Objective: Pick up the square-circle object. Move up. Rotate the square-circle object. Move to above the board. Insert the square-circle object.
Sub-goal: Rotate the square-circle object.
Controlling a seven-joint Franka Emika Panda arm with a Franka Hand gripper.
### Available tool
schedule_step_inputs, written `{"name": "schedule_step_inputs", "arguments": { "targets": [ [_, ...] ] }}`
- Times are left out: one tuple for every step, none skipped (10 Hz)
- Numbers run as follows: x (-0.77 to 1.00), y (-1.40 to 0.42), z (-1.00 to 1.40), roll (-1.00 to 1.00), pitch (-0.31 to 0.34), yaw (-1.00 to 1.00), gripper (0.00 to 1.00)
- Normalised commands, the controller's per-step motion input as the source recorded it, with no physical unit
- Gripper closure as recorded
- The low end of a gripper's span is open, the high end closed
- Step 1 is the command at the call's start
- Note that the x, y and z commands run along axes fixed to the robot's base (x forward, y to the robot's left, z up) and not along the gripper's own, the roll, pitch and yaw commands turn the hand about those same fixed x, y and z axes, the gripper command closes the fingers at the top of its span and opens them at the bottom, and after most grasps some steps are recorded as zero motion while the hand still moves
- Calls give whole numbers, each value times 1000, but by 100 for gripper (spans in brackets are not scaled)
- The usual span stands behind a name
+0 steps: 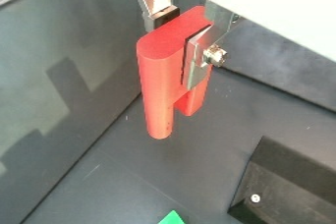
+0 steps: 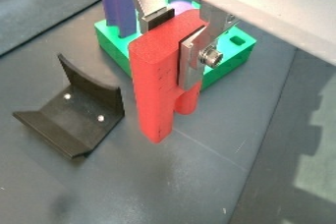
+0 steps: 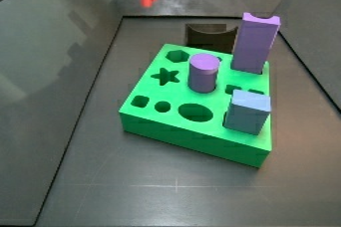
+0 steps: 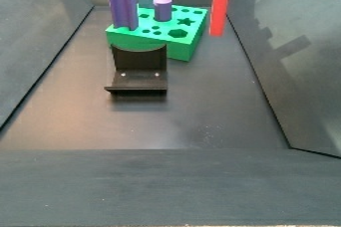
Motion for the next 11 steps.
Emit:
{"name": "schedule_step_inputs", "arguments": {
  "targets": [
    [7,-21,513,86,86,14,100],
    [7,-13,353,79,86,13,100],
    [11,-13,193,69,85,11,100],
    [0,0,0,82,-76,260,100],
    [6,1,-6,81,-80,237,100],
    [28,-11,0,71,-79,566,100],
    [12,-11,-6,61,-60,458,100],
    [5,-11,-7,60,-51,315,100],
    [3,-10,-8,60,-49,205,100],
    [0,0,0,60,-48,276,100],
    [0,0,0,60,-47,223,100]
  ]
}}
